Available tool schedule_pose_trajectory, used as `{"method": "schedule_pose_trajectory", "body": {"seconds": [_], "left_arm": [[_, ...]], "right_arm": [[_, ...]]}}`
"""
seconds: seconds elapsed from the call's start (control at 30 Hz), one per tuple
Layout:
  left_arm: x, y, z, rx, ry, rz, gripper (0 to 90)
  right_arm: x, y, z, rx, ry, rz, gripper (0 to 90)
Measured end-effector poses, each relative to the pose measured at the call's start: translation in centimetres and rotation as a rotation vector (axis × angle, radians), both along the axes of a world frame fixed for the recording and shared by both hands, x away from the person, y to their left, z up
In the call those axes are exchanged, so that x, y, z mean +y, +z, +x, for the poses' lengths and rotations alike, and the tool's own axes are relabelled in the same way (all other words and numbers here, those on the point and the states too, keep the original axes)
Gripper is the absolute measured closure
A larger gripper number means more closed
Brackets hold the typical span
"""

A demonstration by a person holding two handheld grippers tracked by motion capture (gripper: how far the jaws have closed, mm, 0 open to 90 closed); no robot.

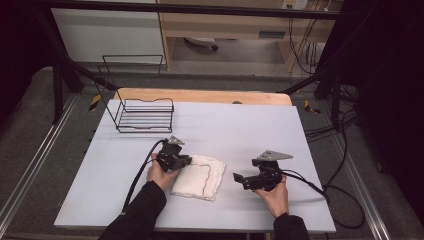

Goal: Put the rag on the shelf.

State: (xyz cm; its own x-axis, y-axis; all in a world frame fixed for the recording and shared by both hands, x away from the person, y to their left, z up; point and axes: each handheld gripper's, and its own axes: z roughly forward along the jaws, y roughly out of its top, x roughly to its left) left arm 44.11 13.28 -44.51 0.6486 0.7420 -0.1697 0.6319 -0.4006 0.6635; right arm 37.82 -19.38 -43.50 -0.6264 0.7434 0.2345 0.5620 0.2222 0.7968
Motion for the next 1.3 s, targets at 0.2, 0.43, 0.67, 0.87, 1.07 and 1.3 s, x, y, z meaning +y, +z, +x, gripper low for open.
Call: {"method": "schedule_pose_trajectory", "body": {"seconds": [0.2, 0.43, 0.67, 0.87, 1.07, 1.3], "left_arm": [[-0.1, 0.0, -0.1, -0.014, -0.001, 0.009, 80.1], [-0.1, 0.0, -0.2, -0.021, -0.006, 0.014, 80.1], [-0.1, 0.0, -0.2, -0.02, -0.005, 0.011, 80.1], [-0.1, -0.1, -0.2, -0.022, -0.003, 0.005, 80.1], [-0.1, -0.1, -0.2, -0.022, -0.003, 0.004, 80.1], [-0.1, -0.1, -0.2, -0.024, -0.005, 0.005, 80.1]], "right_arm": [[1.5, 0.1, 0.9, 0.016, -0.029, -0.01, 3.5], [4.5, -0.1, 2.4, 0.031, -0.039, -0.037, 6.6], [6.7, -0.7, 3.7, 0.041, -0.043, -0.084, 14.8], [7.4, -1.3, 4.3, 0.067, -0.066, -0.108, 25.8], [7.6, -1.6, 4.3, 0.078, -0.063, -0.123, 37.2], [7.8, -1.8, 4.1, 0.089, -0.024, -0.115, 50.0]]}}
